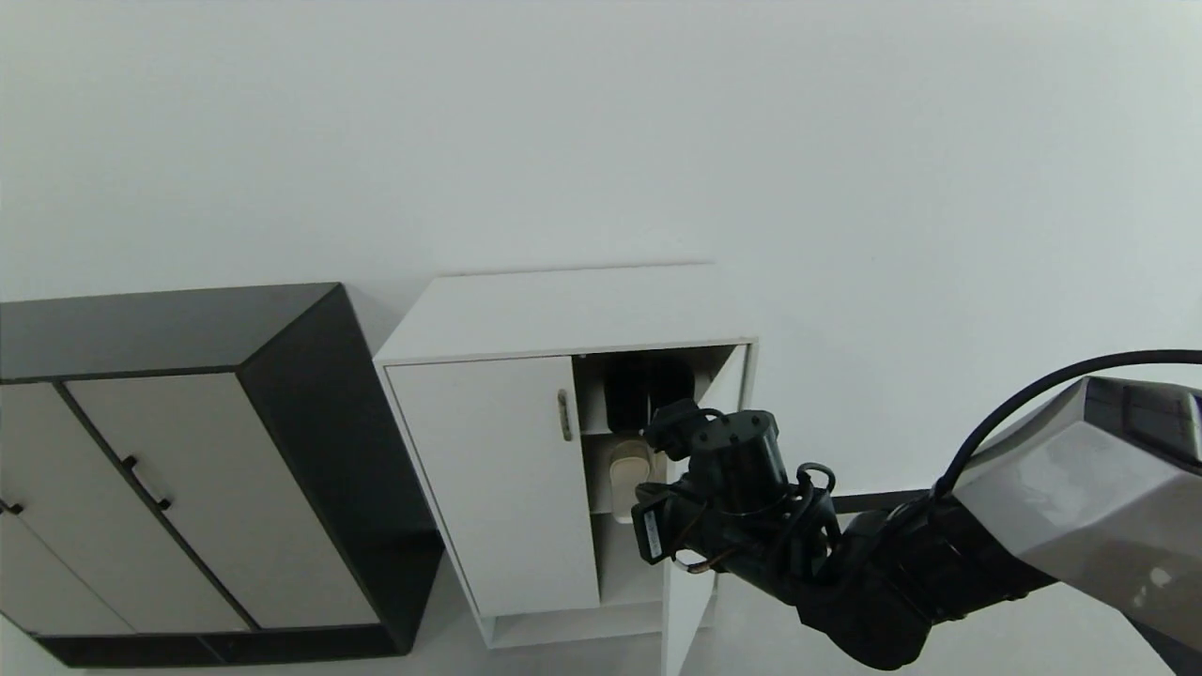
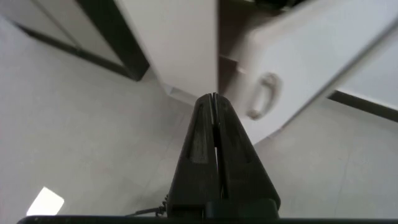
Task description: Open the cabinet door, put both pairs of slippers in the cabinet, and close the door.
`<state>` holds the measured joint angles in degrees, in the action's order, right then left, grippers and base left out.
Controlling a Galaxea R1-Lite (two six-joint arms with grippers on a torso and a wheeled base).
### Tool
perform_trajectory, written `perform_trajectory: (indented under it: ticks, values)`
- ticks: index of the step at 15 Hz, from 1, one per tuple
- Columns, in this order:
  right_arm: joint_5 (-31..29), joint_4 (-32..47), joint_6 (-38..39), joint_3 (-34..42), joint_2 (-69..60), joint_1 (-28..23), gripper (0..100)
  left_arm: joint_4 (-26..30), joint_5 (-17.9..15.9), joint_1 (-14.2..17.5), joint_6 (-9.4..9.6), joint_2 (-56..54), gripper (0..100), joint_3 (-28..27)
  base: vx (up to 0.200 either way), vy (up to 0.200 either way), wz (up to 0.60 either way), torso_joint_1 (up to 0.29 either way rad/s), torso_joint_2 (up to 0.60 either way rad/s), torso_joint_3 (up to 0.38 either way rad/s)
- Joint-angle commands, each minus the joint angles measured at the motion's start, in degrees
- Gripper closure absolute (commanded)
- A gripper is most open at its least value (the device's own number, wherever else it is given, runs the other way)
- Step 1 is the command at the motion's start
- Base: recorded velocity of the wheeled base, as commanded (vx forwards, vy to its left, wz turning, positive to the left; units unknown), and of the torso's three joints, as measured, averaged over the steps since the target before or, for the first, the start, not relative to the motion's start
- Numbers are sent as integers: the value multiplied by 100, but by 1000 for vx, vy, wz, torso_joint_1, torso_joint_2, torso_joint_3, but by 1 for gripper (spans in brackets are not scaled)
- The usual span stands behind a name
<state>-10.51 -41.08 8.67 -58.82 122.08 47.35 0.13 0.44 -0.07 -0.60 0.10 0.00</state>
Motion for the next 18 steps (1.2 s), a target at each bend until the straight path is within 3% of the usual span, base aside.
perform_trajectory:
  ticks: [1, 5, 7, 9, 12, 18]
  values:
    - [5, -295, -128, 178, -17, -77, 100, 4, 0, -1, -2, -1, 100, 0, 0, 0, 0, 0, 0, 0]
    - [110, -708, -313, 485, -272, -455, 100, 4, 9, -1, -2, -1, 100, 0, 0, 0, 0, 0, 0, 0]
    - [875, -673, -392, 960, -791, -797, 100, 4, 0, -1, -2, -1, 100, 0, 0, 0, 0, 0, 0, 0]
    - [1209, -682, -524, 1189, -931, -1105, 100, 4, 0, -1, 7, -1, 100, 0, 0, 0, 0, 0, 0, 0]
    - [1684, -691, -603, 1531, -896, -1509, 100, 4, 0, -1, 16, -1, 100, 0, 200, 0, 0, -2, 1, 2]
    - [1745, -708, -691, 1523, -553, -1500, 100, 4, 0, -1, 7, -1, 100, 0, 167, 0, 0, 2, 3, 0]
